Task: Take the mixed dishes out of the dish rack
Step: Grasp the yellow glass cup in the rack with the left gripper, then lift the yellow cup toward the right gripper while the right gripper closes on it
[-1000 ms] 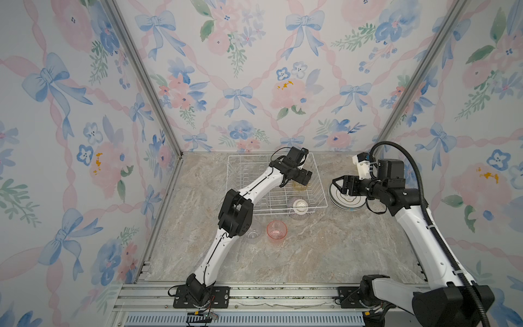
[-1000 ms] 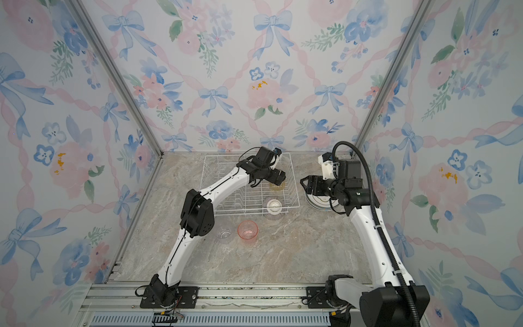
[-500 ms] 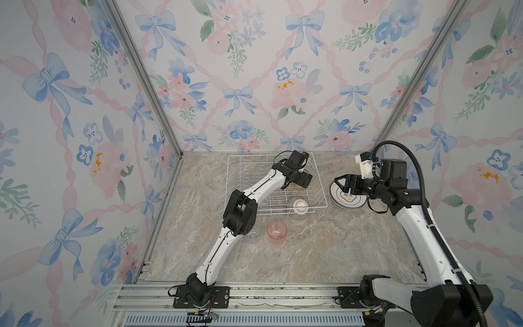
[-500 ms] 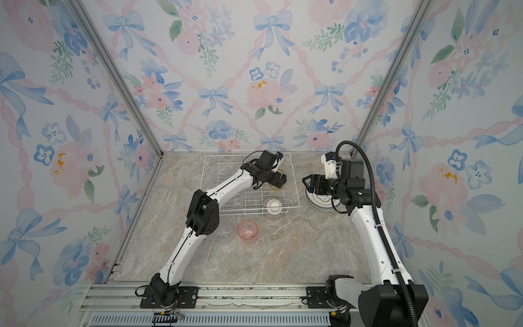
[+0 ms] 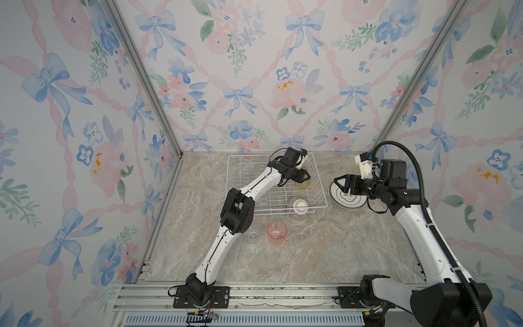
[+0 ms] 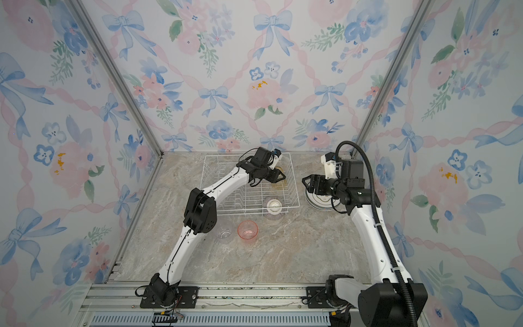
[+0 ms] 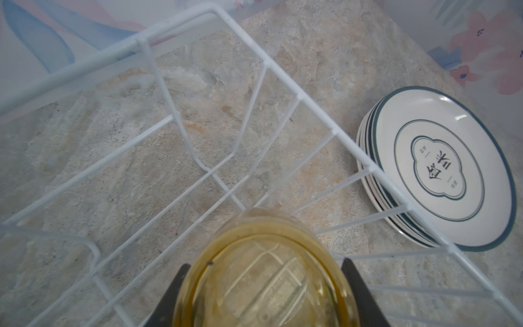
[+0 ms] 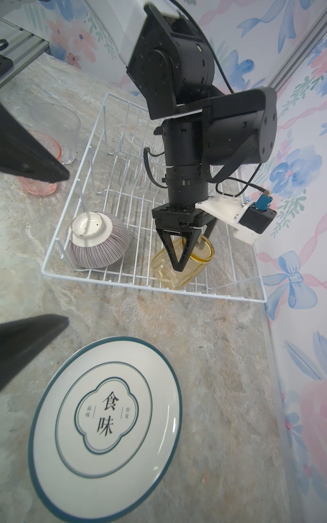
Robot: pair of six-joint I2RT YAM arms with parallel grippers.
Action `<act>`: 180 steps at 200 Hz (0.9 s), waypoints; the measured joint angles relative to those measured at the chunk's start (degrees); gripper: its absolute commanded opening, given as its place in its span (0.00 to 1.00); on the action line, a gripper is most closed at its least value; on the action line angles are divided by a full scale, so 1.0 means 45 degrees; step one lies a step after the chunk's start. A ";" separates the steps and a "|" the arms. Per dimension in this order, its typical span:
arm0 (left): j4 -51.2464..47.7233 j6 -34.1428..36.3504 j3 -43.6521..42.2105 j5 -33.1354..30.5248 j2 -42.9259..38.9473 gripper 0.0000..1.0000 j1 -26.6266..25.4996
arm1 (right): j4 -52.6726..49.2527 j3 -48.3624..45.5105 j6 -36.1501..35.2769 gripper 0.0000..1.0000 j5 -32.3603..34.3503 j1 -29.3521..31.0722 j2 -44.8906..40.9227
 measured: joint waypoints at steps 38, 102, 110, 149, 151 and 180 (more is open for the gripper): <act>-0.0024 0.0010 -0.0860 0.0175 -0.0602 0.43 0.0330 | 0.0141 -0.0214 0.0233 0.76 -0.0355 0.0000 0.0000; -0.0743 -0.0248 -0.1690 0.1331 -0.1647 0.41 0.0690 | 0.2497 -0.1700 0.2225 0.71 -0.2535 0.0019 0.0029; -0.0792 -0.0350 -0.1700 0.1574 -0.1826 0.41 0.0787 | 0.2822 -0.1865 0.2477 0.70 -0.2778 0.0049 0.0053; -0.0772 -0.0801 -0.1700 0.2778 -0.2939 0.42 0.1132 | 0.4022 -0.2220 0.3419 0.67 -0.3381 0.0427 0.0083; -0.0772 -0.0831 -0.1700 0.2861 -0.3007 0.41 0.1146 | 0.4109 -0.2229 0.3483 0.66 -0.3429 0.0442 0.0083; -0.0505 -0.1258 -0.1695 0.4070 -0.3784 0.41 0.1219 | 0.5469 -0.2667 0.4318 0.61 -0.4046 0.0665 0.0083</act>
